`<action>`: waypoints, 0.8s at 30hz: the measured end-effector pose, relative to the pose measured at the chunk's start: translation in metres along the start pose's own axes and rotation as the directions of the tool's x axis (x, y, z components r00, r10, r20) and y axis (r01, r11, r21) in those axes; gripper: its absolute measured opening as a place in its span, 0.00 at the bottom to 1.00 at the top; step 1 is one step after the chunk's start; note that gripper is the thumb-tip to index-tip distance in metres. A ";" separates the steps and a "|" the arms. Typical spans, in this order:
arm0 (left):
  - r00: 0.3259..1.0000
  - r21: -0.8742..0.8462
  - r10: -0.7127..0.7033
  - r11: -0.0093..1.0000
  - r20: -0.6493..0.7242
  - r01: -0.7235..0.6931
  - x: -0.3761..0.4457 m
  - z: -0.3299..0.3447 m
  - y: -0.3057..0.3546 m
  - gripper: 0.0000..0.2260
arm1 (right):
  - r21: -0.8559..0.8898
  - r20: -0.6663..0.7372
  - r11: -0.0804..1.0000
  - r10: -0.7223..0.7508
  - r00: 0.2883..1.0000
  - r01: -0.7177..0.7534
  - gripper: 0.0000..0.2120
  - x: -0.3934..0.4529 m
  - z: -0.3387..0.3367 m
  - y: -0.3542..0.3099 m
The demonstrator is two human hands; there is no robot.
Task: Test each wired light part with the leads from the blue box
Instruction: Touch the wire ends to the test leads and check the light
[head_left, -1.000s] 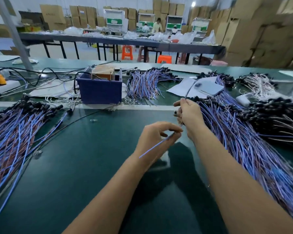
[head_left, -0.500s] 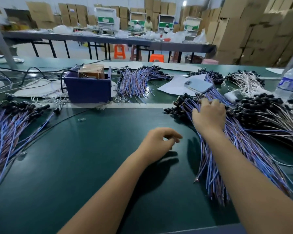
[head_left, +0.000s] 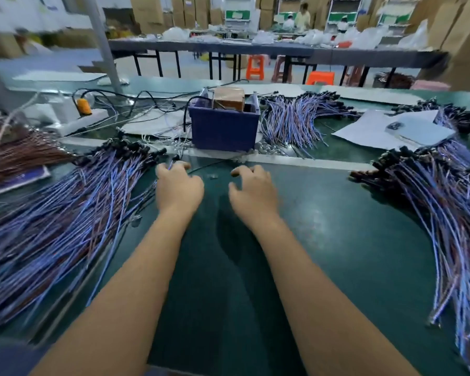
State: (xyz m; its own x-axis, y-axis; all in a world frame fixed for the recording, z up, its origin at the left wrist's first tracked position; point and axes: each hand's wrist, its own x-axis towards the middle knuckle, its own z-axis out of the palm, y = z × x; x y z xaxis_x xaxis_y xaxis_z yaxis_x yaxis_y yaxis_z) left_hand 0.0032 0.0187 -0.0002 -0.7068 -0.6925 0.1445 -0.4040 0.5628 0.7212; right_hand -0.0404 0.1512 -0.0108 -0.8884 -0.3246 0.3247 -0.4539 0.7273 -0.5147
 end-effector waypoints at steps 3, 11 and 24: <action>0.996 0.133 -0.061 0.989 -0.065 0.069 0.016 -0.008 -0.015 0.18 | 0.008 0.041 0.999 -0.033 0.999 0.032 0.14 -0.001 0.011 -0.003; 0.989 0.327 -0.089 0.937 -0.119 0.124 0.035 0.001 -0.020 0.14 | 0.115 0.067 0.993 -0.012 0.998 0.004 0.11 -0.003 0.007 0.006; 0.994 0.303 0.016 0.953 -0.105 0.017 0.023 0.004 -0.019 0.11 | 0.154 0.070 0.988 -0.005 0.998 -0.006 0.10 -0.005 0.005 0.006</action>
State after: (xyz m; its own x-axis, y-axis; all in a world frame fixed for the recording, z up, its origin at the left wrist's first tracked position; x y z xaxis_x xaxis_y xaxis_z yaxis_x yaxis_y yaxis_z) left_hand -0.0074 -0.0061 -0.0134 -0.6482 -0.7269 0.2267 -0.5728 0.6617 0.4839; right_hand -0.0385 0.1542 -0.0195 -0.8888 -0.3699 0.2707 -0.4538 0.6276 -0.6326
